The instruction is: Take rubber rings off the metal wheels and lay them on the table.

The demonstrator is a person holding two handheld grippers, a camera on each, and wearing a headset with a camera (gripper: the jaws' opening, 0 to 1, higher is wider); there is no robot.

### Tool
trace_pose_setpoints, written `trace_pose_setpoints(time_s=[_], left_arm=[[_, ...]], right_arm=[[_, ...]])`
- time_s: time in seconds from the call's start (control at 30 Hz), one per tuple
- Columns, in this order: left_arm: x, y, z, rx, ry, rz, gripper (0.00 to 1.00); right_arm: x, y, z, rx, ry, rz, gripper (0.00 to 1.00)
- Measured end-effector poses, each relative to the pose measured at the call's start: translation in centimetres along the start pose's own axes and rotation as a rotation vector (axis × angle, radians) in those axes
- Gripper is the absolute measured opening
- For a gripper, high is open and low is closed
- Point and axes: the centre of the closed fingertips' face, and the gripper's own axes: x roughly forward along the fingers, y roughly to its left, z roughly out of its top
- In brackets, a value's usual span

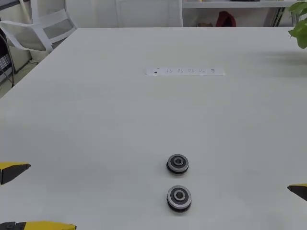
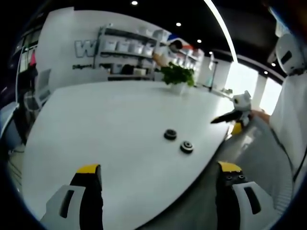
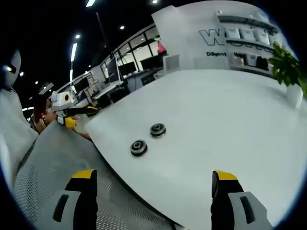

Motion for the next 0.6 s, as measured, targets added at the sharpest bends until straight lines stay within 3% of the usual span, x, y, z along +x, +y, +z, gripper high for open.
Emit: trace_pose_setpoints(time_s=[0.6], left_arm=[[-0.22, 0.32, -0.26, 0.012, 0.015, 0.019, 1.00]], right_arm=[[0.13, -0.04, -0.09, 0.003, -0.003, 0.005, 0.99]])
